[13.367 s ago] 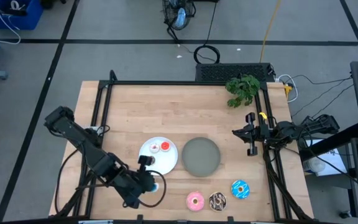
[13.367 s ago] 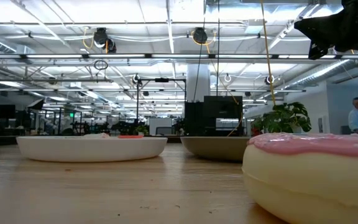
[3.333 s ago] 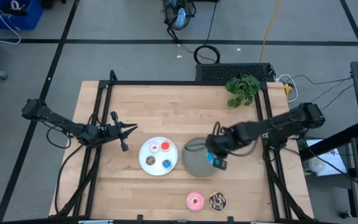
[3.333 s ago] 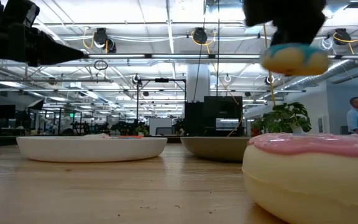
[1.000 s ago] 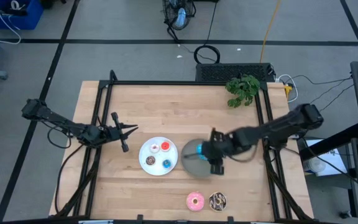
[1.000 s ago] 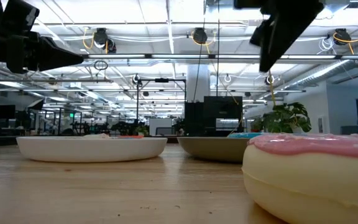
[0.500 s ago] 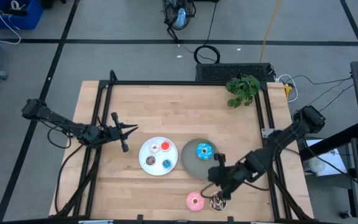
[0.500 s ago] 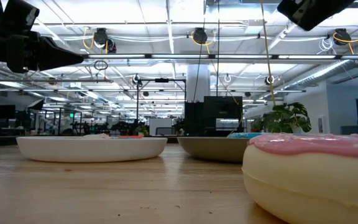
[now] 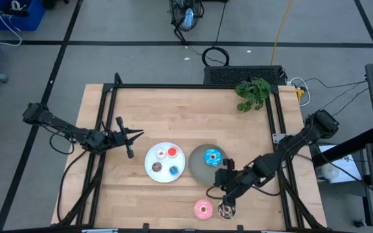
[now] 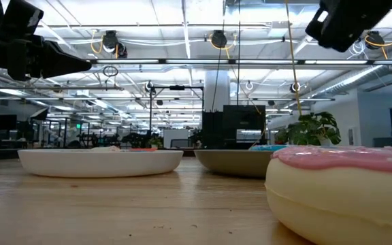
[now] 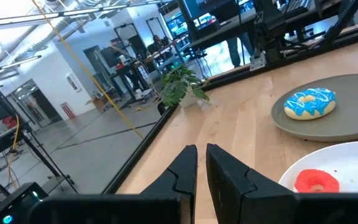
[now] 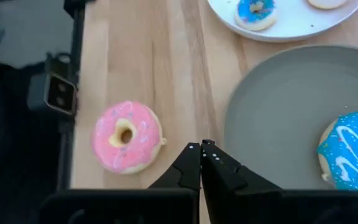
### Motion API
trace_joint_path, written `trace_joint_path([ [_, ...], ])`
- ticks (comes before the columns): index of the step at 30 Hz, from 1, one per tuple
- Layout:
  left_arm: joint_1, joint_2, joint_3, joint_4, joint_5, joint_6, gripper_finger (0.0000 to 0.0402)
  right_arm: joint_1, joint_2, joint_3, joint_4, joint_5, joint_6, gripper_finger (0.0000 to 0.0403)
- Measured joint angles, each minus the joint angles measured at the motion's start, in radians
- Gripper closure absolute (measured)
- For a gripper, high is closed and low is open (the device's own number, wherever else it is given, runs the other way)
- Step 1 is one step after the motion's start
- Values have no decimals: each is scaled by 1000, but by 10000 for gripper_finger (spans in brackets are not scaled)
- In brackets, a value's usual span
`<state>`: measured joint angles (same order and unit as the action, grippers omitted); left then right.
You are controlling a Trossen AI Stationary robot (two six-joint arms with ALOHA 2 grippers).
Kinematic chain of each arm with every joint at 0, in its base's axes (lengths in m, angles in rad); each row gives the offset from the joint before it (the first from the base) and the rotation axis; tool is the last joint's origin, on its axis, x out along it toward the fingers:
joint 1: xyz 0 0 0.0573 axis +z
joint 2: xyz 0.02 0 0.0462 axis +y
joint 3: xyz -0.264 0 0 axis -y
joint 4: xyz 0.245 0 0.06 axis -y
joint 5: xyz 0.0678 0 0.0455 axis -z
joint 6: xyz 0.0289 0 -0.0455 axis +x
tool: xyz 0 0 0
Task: Pick & Place donuts
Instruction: Put the large black donut on the gray plate
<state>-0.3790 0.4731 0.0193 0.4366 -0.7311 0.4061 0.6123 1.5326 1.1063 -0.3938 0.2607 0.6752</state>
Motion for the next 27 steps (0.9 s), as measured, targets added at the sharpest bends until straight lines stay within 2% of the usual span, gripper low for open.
trace_joint_path([
  [7, 0, 0, 0, 0, 0, 5, 360, 24, 5, 122, -133, -26, 25, 403],
  [16, 0, 0, 0, 1, -1, 4, 360, 86, 36, 291, -363, -42, 190, 403],
  [20, 0, 0, 0, 0, -1, 1, 360, 104, 140, 394, -453, -129, 254, 403],
  [24, 0, 0, 0, 4, -1, 4, 360, 130, 294, 517, -519, -250, 217, 403],
  [27, 0, 0, 0, 10, -1, 7, 360, 145, 384, 599, -593, -291, 217, 403],
])
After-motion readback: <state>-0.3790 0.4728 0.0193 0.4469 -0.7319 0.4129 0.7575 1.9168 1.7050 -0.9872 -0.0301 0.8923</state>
